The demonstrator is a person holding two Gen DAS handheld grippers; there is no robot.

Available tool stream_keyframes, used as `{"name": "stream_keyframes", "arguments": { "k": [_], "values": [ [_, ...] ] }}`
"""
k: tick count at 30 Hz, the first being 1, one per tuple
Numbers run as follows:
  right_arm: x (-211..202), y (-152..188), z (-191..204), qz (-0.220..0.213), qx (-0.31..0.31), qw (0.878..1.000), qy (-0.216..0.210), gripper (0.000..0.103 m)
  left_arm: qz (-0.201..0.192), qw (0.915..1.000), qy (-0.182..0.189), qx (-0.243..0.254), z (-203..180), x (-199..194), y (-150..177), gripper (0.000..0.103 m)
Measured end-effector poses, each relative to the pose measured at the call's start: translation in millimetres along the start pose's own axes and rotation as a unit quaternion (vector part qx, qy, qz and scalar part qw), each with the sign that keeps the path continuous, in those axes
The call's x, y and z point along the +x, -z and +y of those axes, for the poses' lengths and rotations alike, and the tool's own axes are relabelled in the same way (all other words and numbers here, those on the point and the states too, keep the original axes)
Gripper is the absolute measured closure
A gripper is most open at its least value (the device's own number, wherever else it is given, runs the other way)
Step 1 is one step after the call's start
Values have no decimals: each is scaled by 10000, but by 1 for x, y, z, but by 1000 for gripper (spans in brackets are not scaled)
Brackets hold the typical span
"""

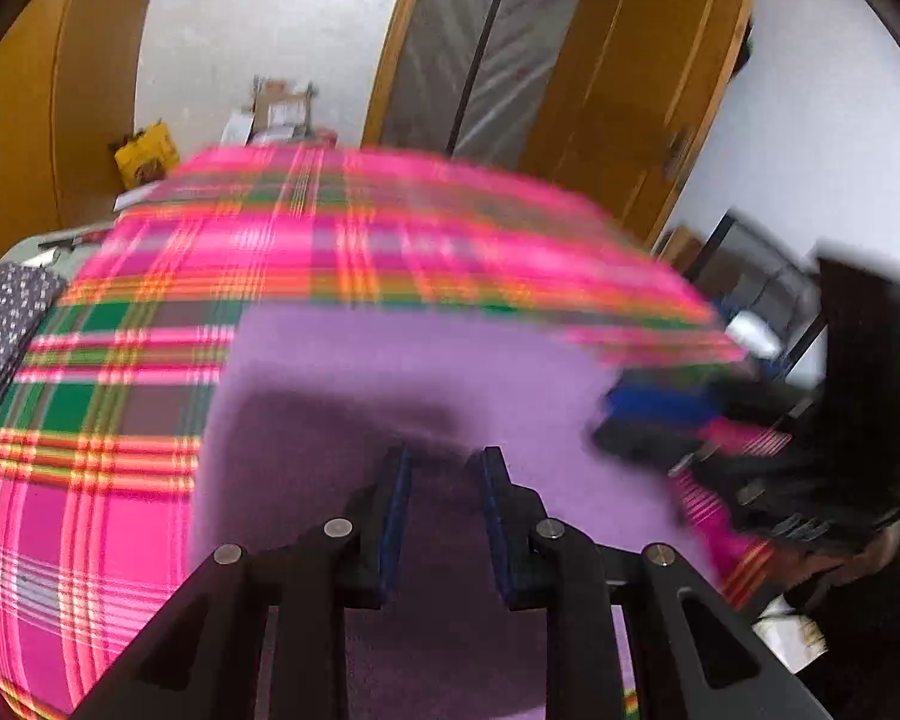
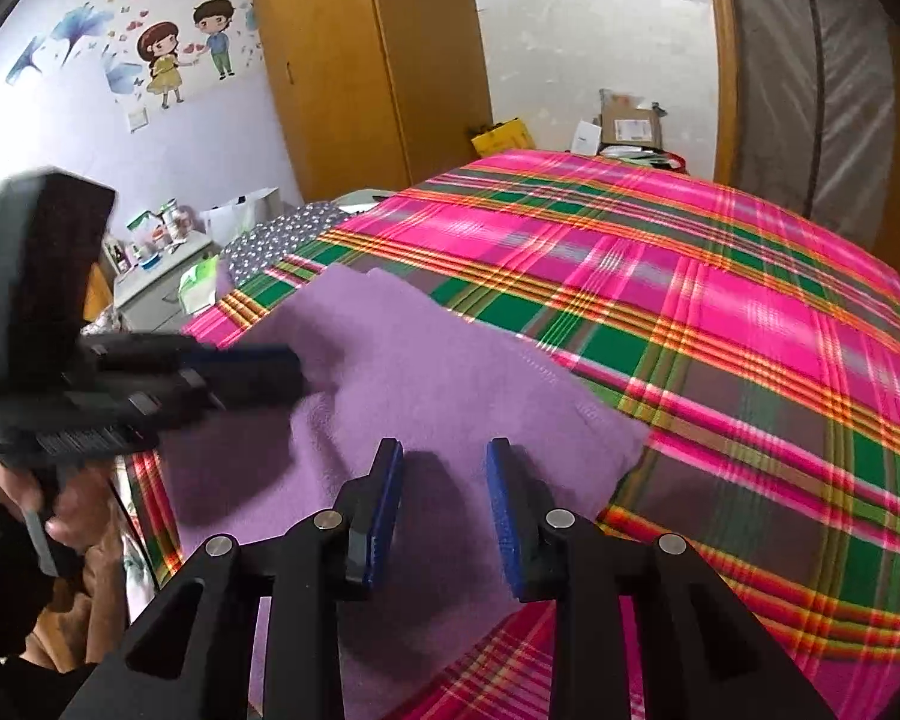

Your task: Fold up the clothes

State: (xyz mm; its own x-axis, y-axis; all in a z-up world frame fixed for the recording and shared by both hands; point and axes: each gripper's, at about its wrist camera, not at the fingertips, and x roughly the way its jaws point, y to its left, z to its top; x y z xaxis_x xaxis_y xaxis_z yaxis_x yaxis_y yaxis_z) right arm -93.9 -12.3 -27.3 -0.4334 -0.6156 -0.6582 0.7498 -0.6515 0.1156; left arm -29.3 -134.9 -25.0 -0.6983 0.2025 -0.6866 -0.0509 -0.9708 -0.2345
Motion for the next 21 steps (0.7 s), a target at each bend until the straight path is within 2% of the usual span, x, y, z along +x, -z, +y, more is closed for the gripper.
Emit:
{"name": "stream_keyframes", "arguments": {
  "k": [4,8,11,16,21],
  "values": [
    [14,-16,-9,124,-22,9999,46,73,-40,10000,0,-23,0,-10,6,79],
    [39,-26,-30,338,306,9988,-163,74,-52,10000,5,0,-5,-21,18,79],
    [47,-30,-42,408,571,9975,-100,74,-70,10000,18,30,-7,-25,26,79],
    [27,-28,-36,123,629,9978,-182,74,-134,9996,154,-194,-1,-35,33,79],
    [-1,-18,-23,-147,482,9980,-377,74,-189,9993,117,-310,6,-45,39,79]
  ]
}}
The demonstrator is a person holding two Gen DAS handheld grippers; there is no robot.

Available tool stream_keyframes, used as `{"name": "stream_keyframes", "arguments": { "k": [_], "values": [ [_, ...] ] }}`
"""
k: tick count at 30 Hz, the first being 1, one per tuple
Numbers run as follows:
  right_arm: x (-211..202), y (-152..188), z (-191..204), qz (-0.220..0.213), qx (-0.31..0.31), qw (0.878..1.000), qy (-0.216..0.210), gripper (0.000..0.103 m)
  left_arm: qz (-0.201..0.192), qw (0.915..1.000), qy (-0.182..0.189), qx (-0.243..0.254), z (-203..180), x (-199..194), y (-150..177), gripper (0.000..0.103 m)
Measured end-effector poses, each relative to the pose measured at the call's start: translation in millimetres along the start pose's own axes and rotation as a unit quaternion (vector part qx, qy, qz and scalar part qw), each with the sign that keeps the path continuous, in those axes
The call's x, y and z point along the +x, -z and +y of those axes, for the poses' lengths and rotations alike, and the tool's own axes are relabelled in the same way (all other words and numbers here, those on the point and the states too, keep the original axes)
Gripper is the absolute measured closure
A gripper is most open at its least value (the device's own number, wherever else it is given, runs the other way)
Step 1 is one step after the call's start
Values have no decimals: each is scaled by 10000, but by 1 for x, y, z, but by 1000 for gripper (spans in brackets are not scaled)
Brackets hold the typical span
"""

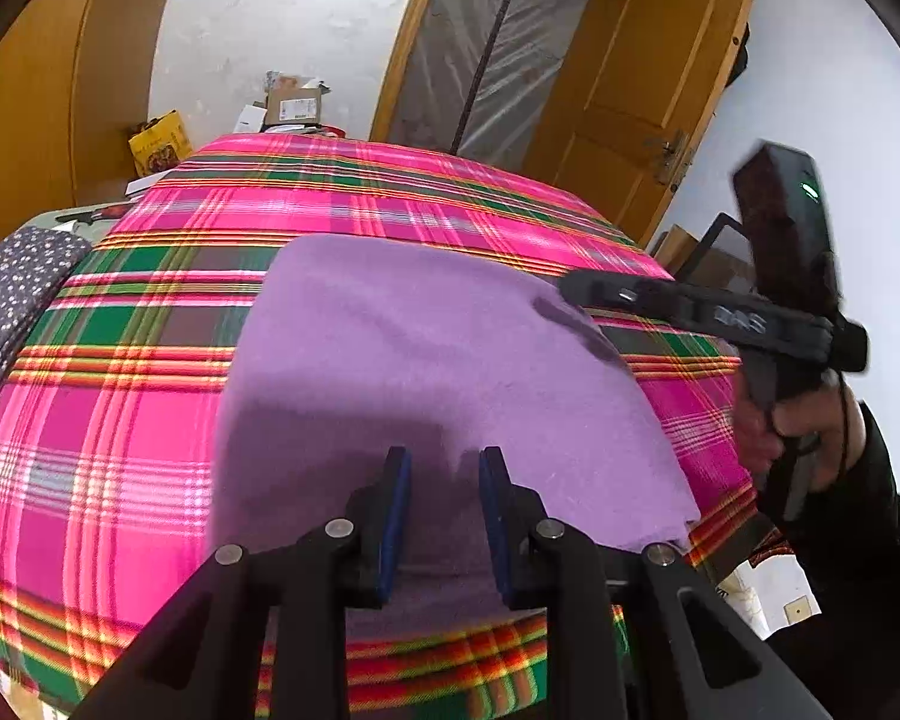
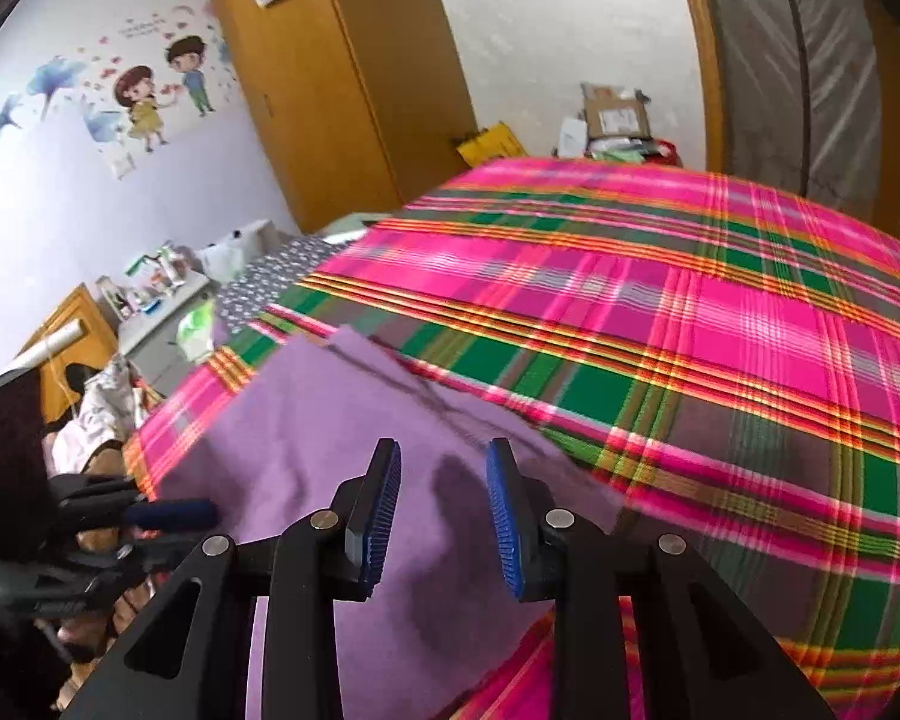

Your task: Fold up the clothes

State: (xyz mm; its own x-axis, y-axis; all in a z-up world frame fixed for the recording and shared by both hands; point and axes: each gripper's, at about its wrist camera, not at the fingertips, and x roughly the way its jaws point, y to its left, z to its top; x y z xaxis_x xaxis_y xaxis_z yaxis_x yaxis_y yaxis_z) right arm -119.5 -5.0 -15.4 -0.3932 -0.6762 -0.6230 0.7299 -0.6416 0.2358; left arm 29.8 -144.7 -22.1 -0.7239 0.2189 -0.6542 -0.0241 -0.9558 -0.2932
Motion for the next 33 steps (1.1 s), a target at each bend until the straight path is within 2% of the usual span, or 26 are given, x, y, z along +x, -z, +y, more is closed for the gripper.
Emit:
{"name": "stream_keyframes", "arguments": {
  "k": [4,8,11,16,21,25,28,33],
  "values": [
    [-8,11,7,20,-40,9999,-95,73,-158,9996,-224,13,12,-5,-16,79],
    [-2,13,4,114,86,9999,-20,73,-74,9981,-595,153,20,12,-48,79],
    [0,11,1,107,211,9997,58,73,87,9981,-588,181,25,30,-73,79],
    [5,9,-1,183,284,9993,150,73,430,9982,-395,-92,44,59,-91,79],
    [20,9,-6,385,370,9983,246,73,453,9982,-139,-363,58,68,-85,82],
    [25,9,-7,416,310,9983,256,72,359,9989,-134,-261,58,65,-79,84],
    [25,9,-7,412,325,9983,249,72,339,9989,-264,-192,53,66,-79,85],
    [14,11,-8,313,484,9981,221,71,281,9965,-791,4,38,54,-78,85]
  ]
}}
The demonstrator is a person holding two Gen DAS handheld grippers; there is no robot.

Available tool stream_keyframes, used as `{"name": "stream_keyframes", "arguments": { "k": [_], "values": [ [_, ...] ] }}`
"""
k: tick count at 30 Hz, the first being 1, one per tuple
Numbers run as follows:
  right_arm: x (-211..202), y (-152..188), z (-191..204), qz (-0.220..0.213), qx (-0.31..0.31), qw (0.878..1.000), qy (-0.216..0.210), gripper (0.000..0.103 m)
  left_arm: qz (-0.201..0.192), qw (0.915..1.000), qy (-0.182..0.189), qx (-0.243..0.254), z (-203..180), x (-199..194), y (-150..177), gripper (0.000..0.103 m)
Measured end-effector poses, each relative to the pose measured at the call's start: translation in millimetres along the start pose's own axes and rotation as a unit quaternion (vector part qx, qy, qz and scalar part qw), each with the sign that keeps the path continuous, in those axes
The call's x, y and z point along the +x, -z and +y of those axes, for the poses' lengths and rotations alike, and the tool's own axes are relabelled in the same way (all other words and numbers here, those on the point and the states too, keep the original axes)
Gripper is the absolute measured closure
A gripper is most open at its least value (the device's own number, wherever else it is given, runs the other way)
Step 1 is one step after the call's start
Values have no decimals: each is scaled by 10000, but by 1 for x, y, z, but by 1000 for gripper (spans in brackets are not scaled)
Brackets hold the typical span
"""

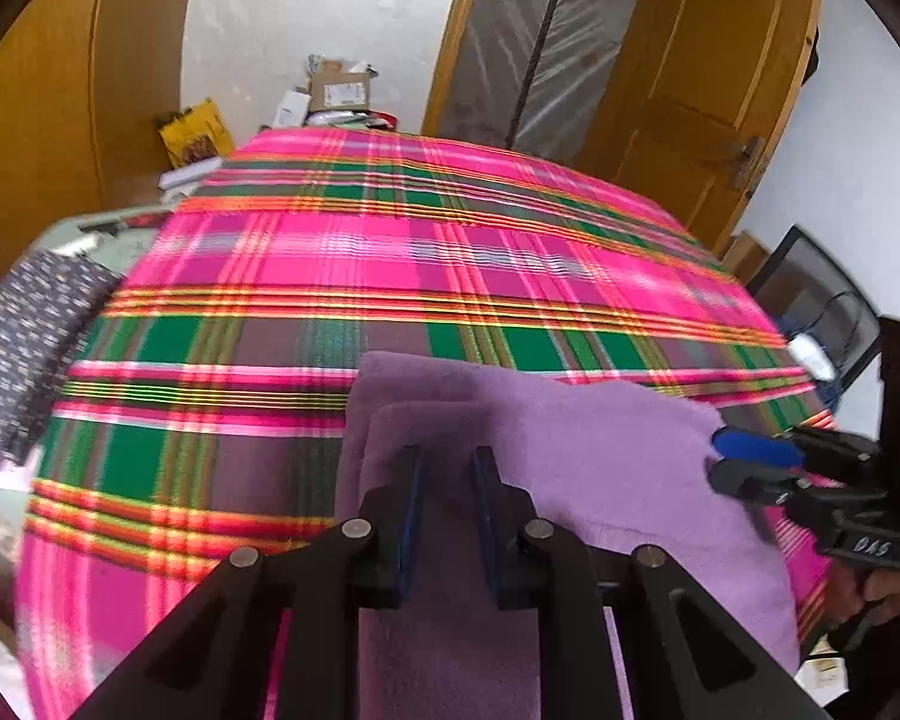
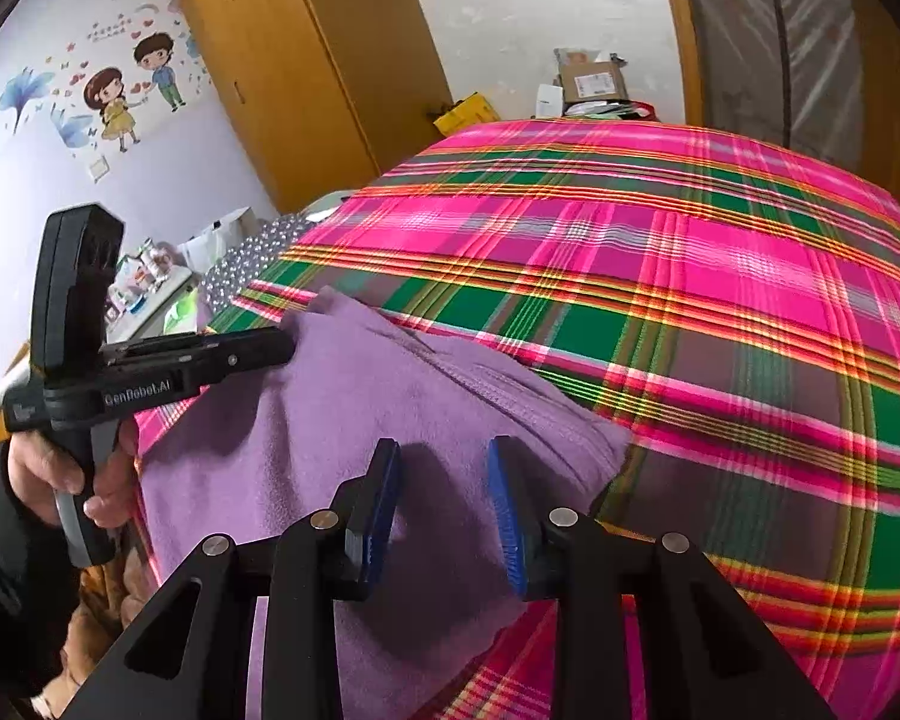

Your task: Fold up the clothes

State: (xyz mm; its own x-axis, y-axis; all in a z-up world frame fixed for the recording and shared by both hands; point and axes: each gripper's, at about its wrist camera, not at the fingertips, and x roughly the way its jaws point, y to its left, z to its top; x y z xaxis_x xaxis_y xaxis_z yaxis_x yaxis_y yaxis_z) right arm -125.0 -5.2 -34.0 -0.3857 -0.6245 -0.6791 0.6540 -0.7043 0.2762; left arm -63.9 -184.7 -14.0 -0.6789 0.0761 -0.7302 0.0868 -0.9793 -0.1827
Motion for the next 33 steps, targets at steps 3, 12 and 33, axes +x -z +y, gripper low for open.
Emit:
{"name": "stream_keyframes", "arguments": {
  "k": [3,12,33],
  "values": [
    [-12,5,4,-123,-72,9999,-67,71,-123,9998,-183,-28,-1,-13,6,85],
    [-23,26,24,-215,-583,9981,1,71,-237,9971,-592,-404,6,-36,38,85],
    [-42,38,-7,-282,365,9982,-372,71,-401,9954,-103,-858,33,-55,71,79]
  ]
}}
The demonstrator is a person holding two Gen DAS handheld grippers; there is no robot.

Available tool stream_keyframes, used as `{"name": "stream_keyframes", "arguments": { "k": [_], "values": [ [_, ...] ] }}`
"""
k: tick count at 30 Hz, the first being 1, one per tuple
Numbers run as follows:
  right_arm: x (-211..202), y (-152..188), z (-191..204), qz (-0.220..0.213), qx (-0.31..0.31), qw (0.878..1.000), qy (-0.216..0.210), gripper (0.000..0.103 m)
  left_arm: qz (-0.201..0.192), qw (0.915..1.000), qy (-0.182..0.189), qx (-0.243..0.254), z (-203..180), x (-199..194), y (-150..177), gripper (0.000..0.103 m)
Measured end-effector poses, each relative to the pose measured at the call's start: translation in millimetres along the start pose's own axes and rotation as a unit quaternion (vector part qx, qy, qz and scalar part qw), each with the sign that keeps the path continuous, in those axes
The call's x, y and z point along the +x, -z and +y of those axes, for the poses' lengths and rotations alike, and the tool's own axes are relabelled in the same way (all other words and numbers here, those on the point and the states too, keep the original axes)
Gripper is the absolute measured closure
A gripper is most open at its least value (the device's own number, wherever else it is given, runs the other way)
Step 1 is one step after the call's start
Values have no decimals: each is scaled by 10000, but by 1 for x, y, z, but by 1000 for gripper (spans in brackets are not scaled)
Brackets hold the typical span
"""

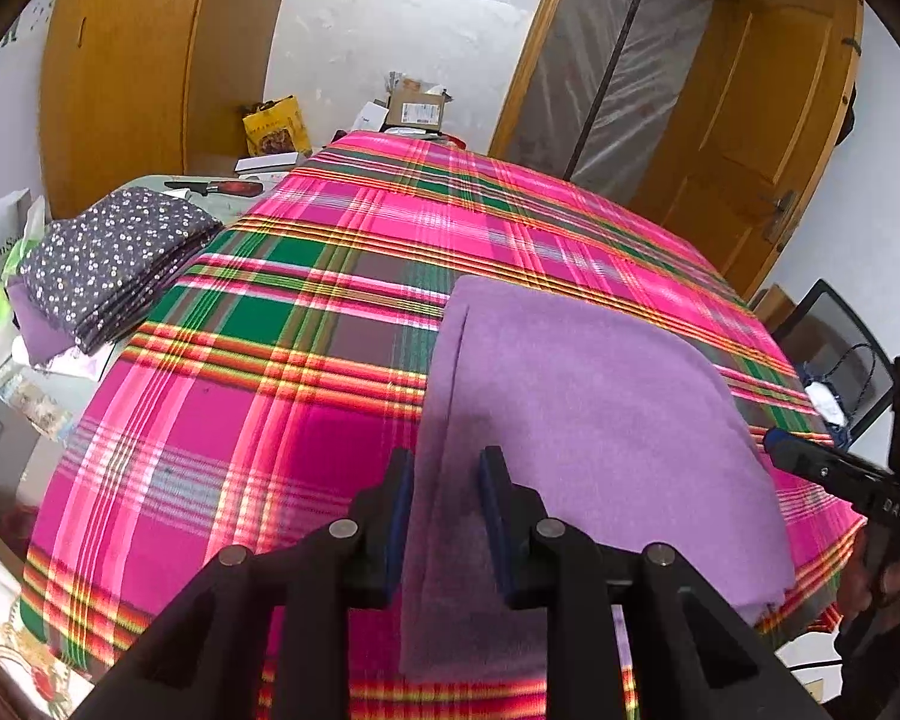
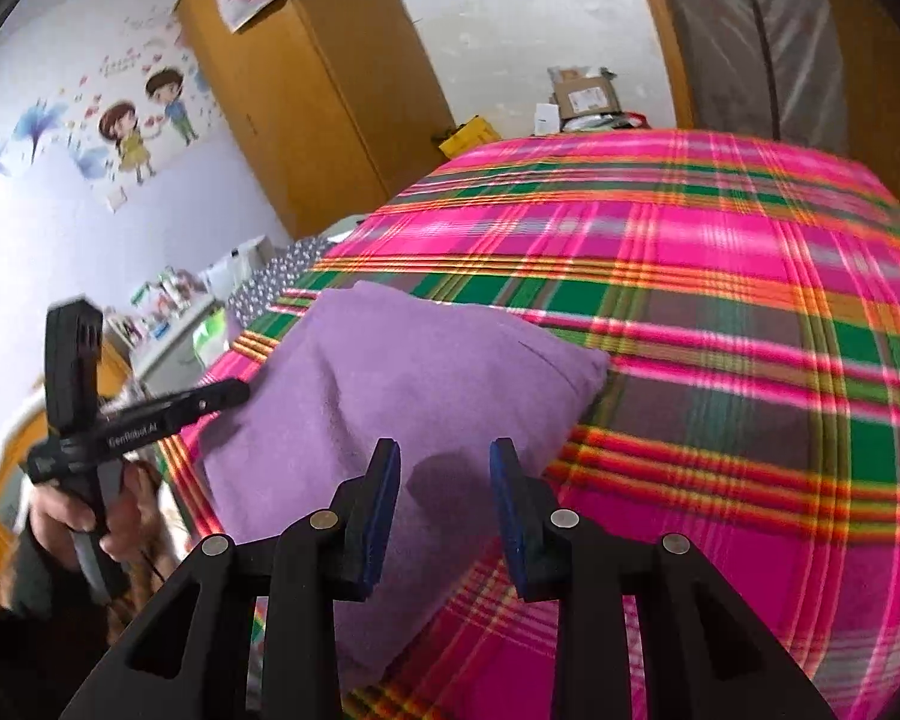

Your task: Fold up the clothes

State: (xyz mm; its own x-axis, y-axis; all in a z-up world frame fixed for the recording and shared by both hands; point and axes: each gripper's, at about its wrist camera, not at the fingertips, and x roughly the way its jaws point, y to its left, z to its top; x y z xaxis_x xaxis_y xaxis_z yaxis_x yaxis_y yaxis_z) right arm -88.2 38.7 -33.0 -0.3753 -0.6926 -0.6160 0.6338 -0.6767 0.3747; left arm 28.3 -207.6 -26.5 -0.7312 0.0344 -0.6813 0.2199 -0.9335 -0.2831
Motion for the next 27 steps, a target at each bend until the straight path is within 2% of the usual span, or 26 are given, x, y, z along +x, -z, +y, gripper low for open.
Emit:
{"name": "stream_keyframes", "arguments": {
  "k": [2,5,9,21,27],
  "values": [
    [-2,4,-7,30,212,9997,-102,67,15,9999,122,-94,6,-2,2,79],
    [-3,11,-16,84,495,9985,-229,54,86,9992,291,-253,13,-4,4,79],
    [2,14,-24,212,835,9951,-483,54,251,9966,656,-431,21,-2,3,79],
    [20,17,-36,577,1503,9814,-1045,54,548,9906,1093,-613,29,19,-1,72],
    [27,12,-38,628,1626,9776,-1176,53,606,9896,1162,-601,27,28,-10,71]
  ]
}}
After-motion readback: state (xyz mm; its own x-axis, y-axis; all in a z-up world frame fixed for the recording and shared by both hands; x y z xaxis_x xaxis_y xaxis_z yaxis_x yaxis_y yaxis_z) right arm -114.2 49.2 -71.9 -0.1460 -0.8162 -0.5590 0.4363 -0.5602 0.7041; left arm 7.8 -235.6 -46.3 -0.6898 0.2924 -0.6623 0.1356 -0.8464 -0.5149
